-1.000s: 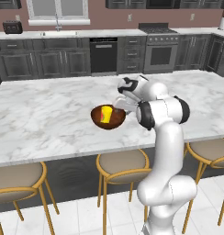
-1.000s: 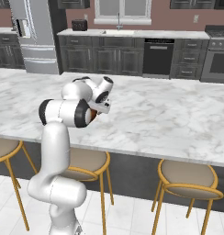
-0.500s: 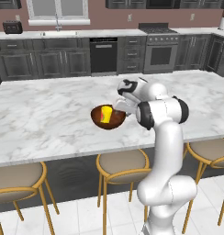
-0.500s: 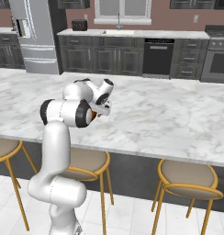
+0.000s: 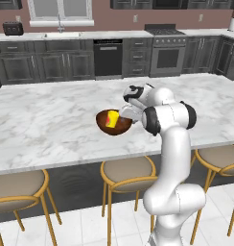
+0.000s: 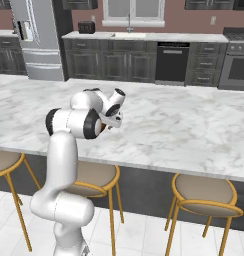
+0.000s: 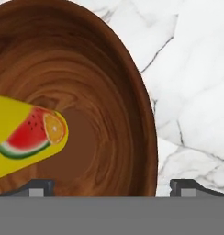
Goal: Place the cup inside the bowl on the dining table and move the bowl to any counter.
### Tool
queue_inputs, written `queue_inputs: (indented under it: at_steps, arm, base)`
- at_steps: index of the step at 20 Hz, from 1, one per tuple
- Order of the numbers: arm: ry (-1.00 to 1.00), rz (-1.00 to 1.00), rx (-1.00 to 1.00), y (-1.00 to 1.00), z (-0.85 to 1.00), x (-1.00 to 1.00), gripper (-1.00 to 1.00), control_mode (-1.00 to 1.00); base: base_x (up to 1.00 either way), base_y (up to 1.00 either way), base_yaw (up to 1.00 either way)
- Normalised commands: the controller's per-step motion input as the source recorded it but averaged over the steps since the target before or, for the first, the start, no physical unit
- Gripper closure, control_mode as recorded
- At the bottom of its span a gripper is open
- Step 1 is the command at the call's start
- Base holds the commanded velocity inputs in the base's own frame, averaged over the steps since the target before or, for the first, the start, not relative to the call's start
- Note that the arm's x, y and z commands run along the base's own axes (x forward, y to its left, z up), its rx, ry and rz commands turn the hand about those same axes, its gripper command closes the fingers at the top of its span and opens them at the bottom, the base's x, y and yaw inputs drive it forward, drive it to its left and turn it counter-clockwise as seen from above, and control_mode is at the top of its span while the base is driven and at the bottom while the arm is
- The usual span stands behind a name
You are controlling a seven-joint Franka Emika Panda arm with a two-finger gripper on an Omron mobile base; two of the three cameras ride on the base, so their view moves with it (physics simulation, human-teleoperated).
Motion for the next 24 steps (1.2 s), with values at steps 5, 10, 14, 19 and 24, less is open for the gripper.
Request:
queue_inputs:
  at_steps: [5,10,14,19,24]
  arm:
    - [0.00,0.00,0.00,0.09,0.00,0.02,-1.00,-1.00]
    - [0.00,0.00,0.00,0.27,0.00,0.00,-1.00,-1.00]
    - [0.00,0.00,0.00,0.30,0.00,0.00,-1.00,-1.00]
    - [0.01,0.00,0.00,0.20,0.00,0.00,-1.00,-1.00]
    - [0.00,0.00,0.00,0.14,-0.11,0.00,-1.00,-1.00]
  base:
    - [0.00,0.00,0.00]
    - [0.00,0.00,0.00]
    - [0.00,0.00,0.00]
    - [0.00,0.00,0.00]
    - [0.00,0.00,0.00]
